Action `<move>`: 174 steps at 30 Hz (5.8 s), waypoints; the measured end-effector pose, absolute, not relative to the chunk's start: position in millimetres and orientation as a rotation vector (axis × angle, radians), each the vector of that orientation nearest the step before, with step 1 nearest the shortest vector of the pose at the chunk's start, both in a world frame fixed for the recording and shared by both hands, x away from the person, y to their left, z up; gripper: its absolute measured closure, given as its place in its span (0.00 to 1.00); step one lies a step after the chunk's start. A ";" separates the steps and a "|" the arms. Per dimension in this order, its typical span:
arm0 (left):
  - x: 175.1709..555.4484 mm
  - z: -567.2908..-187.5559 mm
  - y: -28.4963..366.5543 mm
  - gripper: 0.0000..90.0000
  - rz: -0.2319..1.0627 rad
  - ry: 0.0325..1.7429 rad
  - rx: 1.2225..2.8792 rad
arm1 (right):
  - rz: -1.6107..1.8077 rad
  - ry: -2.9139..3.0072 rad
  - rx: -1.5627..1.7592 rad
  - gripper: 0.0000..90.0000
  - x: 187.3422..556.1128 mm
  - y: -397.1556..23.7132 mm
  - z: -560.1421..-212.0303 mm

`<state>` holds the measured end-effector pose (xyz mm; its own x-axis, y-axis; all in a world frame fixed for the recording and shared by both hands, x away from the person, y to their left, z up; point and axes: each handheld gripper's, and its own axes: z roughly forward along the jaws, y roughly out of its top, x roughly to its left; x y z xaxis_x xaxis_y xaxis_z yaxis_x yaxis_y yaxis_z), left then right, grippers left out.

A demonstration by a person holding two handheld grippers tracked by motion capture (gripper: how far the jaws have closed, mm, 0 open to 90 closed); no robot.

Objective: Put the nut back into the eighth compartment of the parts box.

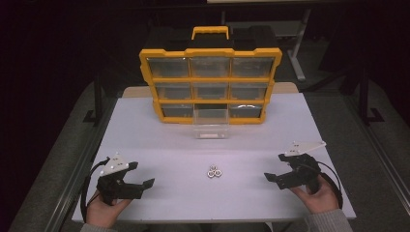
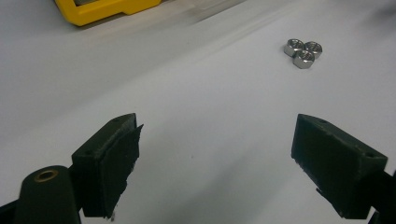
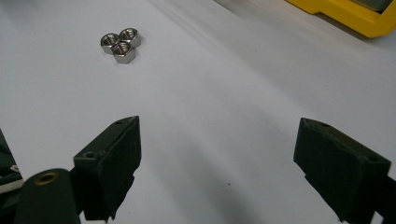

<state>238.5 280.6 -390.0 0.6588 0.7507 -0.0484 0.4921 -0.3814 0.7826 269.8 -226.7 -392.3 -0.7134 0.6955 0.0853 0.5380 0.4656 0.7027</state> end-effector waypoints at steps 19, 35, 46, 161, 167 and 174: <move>239.0 -389.5 281.7 0.16 0.415 0.948 2.087 | 1.084 2.516 1.076 0.16 270.5 -226.1 -392.3; 239.8 -390.7 280.7 0.17 0.416 0.938 2.104 | 1.083 2.534 1.059 0.17 272.9 -222.6 -391.4; 239.9 -391.8 279.7 0.17 0.412 0.944 2.108 | 1.072 2.551 1.063 0.17 277.1 -216.7 -390.9; 239.1 -387.4 284.9 0.16 0.425 0.970 2.062 | 0.647 3.000 0.503 0.76 330.4 -54.8 -424.0; 238.9 -387.2 284.4 0.16 0.424 0.969 2.069 | 0.641 3.001 0.488 0.77 330.1 -54.5 -423.9; 239.6 -387.7 285.0 0.16 0.427 0.964 2.068 | 0.649 3.011 0.465 0.77 331.3 -55.6 -423.7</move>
<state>239.6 285.0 -387.7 0.6529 0.7569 -0.0283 0.4879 -0.3917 0.7801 331.3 -55.6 -423.7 -0.9551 0.2941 0.0363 0.2829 0.8686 0.4069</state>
